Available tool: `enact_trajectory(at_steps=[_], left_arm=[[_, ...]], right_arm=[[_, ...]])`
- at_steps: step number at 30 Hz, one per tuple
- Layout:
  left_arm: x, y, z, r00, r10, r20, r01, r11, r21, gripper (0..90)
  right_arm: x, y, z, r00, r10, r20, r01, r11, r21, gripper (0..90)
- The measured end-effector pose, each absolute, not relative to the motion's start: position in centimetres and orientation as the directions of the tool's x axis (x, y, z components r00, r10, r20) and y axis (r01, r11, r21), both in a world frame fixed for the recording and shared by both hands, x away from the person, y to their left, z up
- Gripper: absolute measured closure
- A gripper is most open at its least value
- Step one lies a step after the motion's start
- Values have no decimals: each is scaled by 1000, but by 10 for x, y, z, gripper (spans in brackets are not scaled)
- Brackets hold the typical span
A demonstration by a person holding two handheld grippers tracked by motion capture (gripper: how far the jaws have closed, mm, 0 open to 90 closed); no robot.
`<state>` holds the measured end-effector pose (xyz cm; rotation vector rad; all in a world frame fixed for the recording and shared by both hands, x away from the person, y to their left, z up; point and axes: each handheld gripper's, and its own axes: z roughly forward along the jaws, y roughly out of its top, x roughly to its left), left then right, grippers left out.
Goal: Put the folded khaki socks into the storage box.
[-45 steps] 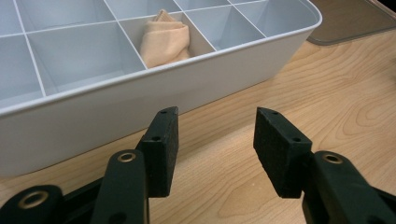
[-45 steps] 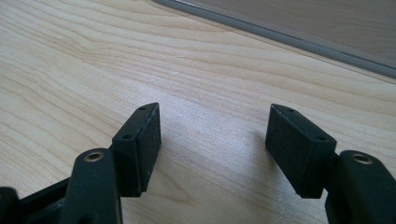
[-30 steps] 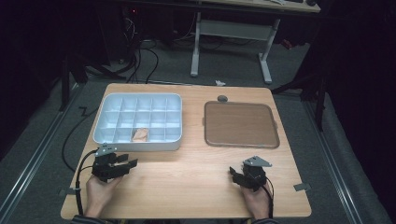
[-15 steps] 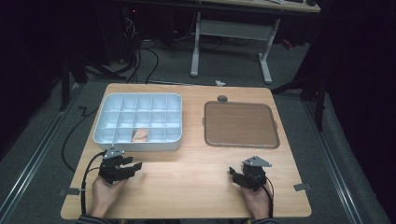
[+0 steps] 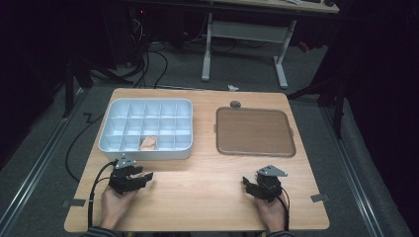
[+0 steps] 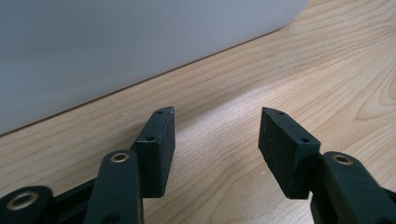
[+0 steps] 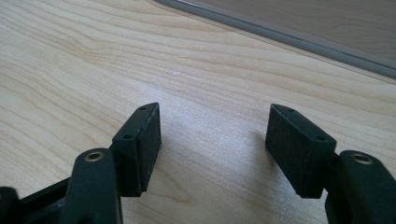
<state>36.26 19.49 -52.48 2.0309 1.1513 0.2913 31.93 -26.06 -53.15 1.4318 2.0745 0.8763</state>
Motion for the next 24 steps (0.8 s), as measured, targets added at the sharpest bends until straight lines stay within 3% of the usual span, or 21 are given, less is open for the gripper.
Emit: enact_trajectory(at_steps=[24], left_arm=[[363, 178, -533, 570, 820, -55, 580, -354, 734, 427]], right_arm=[[319, -261, -531, -346, 938, -22, 638, 252, 727, 359]])
